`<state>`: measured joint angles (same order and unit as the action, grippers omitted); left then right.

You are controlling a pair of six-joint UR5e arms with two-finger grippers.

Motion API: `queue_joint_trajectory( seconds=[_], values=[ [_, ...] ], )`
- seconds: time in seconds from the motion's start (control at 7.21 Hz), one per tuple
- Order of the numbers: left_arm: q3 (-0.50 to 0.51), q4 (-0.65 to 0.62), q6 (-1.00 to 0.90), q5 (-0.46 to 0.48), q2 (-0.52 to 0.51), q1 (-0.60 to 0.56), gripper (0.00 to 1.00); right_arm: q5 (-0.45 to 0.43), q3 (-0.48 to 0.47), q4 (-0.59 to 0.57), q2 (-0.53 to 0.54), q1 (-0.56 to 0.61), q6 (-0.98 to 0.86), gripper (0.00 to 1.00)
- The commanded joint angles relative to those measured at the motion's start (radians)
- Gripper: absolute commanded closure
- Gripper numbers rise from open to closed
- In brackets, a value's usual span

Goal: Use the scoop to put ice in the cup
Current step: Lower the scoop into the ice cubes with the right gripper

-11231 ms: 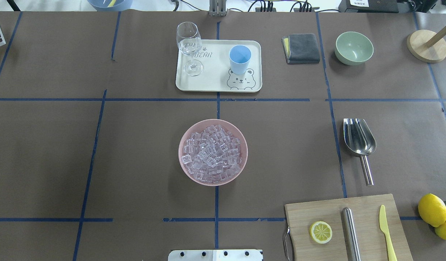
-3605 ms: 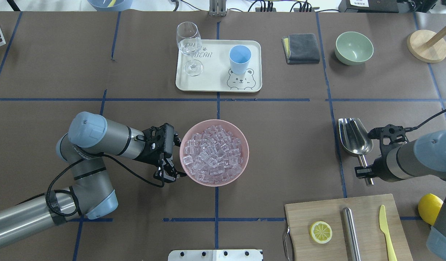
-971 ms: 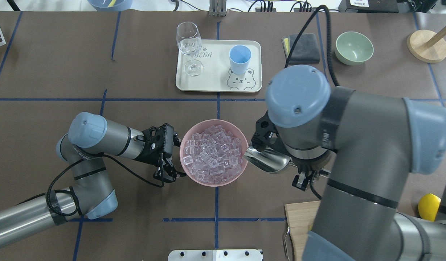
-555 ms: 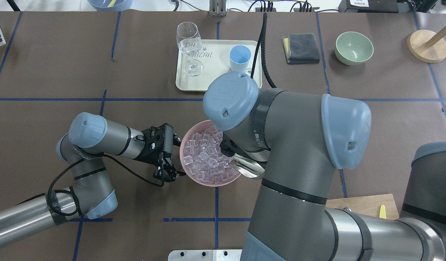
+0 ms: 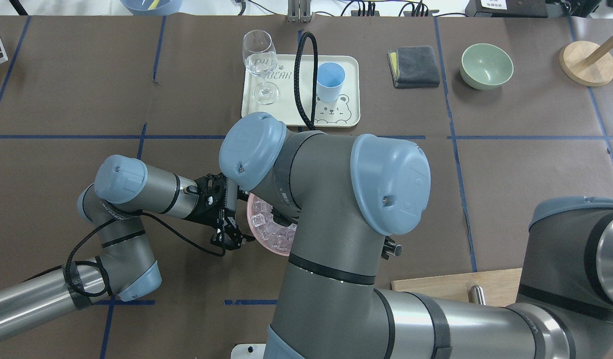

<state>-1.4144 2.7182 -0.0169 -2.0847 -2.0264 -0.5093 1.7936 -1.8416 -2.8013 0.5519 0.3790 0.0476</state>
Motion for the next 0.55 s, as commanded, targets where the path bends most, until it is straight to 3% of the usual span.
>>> queue_joint_trajectory(
  seconds=[0.0,0.42],
  values=[
    [0.000,0.000,0.000,0.000,-0.002,0.000,0.00,-0.008,0.027,-0.020,-0.009,-0.011,0.000,1.00],
    [0.000,0.000,0.000,0.000,-0.003,0.000,0.00,-0.011,0.123,-0.015,-0.063,-0.012,0.000,1.00]
  ],
)
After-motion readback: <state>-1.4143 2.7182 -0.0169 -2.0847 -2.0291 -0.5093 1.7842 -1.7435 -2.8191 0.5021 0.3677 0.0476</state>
